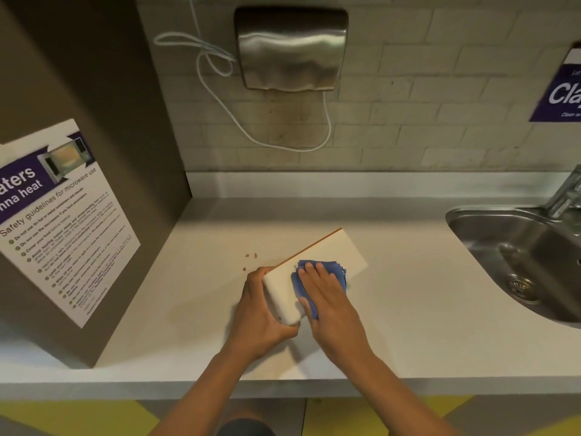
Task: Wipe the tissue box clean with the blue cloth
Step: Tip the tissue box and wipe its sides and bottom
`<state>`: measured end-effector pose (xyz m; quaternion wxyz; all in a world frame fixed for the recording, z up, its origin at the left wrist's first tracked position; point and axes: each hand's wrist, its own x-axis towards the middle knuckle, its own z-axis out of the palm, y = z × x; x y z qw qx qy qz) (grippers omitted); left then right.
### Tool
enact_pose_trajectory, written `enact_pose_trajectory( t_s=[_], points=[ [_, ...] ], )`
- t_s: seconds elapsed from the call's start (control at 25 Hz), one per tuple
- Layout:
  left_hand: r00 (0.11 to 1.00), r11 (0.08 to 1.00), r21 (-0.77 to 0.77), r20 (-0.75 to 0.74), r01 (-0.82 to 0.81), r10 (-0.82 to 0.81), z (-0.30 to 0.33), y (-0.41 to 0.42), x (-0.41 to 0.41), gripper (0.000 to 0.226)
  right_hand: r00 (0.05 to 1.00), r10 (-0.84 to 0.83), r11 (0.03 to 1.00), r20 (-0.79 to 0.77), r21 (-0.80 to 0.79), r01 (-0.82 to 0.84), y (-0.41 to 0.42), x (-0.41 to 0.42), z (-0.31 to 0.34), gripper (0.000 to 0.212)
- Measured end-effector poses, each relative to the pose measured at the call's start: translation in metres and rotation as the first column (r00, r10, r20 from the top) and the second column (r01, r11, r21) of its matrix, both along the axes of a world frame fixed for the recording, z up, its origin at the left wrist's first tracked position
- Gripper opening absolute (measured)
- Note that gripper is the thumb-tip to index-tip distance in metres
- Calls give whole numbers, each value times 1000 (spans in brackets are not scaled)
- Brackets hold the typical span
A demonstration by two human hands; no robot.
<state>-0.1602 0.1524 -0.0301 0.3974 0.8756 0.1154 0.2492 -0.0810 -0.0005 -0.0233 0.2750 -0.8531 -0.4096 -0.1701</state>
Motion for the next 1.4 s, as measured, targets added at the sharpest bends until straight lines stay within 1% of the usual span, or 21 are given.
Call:
enact_pose_trajectory(
  t_s=[0.04,0.08,0.16,0.2,0.24,0.32,0.44,0.52,0.56,0.6,0.68,0.76,0.8,0.88,0.96,1.0,1.04,1.08,1.2,1.28,1.4],
  points=[
    [1000,1000,10,-6,5,-5,0,1,0,106,1000,8,1000,15,-9,-8,-4,11,1,52],
    [1000,1000,16,-20,9,-9,1,1,-1,109,1000,-17,1000,-19,9,17,-8,24,5,51],
    [999,1000,21,-36,20,-19,1,1,-1,113,979,-119,986,-168,95,136,-11,46,15,49],
    [999,1000,18,-36,21,-21,0,1,-1,113,967,-150,976,-204,127,178,-9,50,19,47],
    [999,1000,4,-38,17,-17,0,1,-1,112,966,-146,975,-211,135,177,-5,47,22,47],
    [999,999,-40,-39,-5,3,1,3,0,109,986,-61,991,-155,106,78,9,26,19,48],
    [999,999,-36,-26,18,-19,1,5,2,100,991,120,993,55,16,-121,17,-14,0,48],
    [999,999,-7,-21,37,-37,2,5,2,99,969,215,977,117,-18,-214,12,-12,0,48],
    [999,999,-12,-22,32,-32,3,5,1,100,969,217,976,119,-18,-216,9,-4,2,47],
    [999,999,-18,-28,28,-29,5,5,0,102,981,181,983,71,5,-181,7,5,7,46],
    [998,999,-11,-47,35,-36,5,5,-1,108,995,37,996,-95,81,-29,5,30,19,44],
    [998,999,-19,-53,28,-29,4,4,-1,110,986,-52,991,-156,110,70,13,37,24,41],
    [998,999,-39,-49,22,-24,4,4,-1,109,990,-53,992,-130,110,68,20,30,27,41],
    [998,998,-51,-51,20,-23,4,4,0,101,999,1,997,35,72,-4,35,2,21,41],
    [998,998,-29,-29,59,-60,3,4,1,85,972,131,991,196,-31,-128,40,-25,9,44],
    [997,997,-23,-10,70,-71,3,4,1,81,957,204,978,205,-73,-193,36,-25,6,46],
    [998,997,-17,7,69,-69,4,4,0,83,952,246,969,181,-80,-235,31,-16,7,47],
    [998,998,-17,9,58,-58,5,4,0,89,960,237,971,145,-58,-231,25,-3,8,46],
    [999,999,-27,-25,26,-26,4,2,-3,106,998,40,998,-46,59,-37,2,42,16,47],
    [998,999,-18,-43,34,-35,3,2,-5,109,985,-66,987,-159,133,88,-10,64,22,47],
    [998,999,-33,-51,35,-37,3,0,-4,109,981,-97,979,-168,162,124,-1,53,22,42]
  ],
)
